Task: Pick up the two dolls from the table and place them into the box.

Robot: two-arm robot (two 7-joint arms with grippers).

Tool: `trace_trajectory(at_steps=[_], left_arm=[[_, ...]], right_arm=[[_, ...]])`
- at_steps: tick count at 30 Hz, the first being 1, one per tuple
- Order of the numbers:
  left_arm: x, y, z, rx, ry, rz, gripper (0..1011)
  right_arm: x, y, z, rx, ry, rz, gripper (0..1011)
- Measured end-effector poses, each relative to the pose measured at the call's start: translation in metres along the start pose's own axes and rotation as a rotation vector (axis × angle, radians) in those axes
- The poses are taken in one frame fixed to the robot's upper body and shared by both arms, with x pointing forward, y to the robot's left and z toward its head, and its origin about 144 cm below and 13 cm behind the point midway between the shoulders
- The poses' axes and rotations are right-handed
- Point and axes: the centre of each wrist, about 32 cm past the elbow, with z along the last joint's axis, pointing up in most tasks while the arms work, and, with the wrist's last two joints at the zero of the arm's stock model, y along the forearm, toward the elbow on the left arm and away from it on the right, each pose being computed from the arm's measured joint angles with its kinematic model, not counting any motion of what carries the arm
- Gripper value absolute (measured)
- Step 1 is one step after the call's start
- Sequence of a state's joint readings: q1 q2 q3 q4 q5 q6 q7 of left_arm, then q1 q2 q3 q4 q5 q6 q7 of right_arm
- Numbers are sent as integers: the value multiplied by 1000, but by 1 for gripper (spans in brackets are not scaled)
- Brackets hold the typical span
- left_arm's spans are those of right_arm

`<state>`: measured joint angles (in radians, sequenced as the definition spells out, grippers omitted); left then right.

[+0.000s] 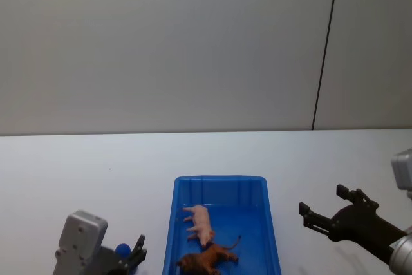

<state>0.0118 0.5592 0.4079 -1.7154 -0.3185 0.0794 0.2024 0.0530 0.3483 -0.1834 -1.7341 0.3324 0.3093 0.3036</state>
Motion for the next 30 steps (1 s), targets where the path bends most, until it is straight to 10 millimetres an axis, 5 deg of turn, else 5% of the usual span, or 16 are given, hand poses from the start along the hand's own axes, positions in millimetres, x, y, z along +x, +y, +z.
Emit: trace_trajectory(at_steps=[23, 30], left_arm=[[4, -13, -35, 80, 48, -74, 996], [3, -20, -34, 98, 48, -86, 814]], right_arm=[[1, -1, 0, 0, 0, -1, 1001], [1, -1, 0, 0, 0, -1, 1001]])
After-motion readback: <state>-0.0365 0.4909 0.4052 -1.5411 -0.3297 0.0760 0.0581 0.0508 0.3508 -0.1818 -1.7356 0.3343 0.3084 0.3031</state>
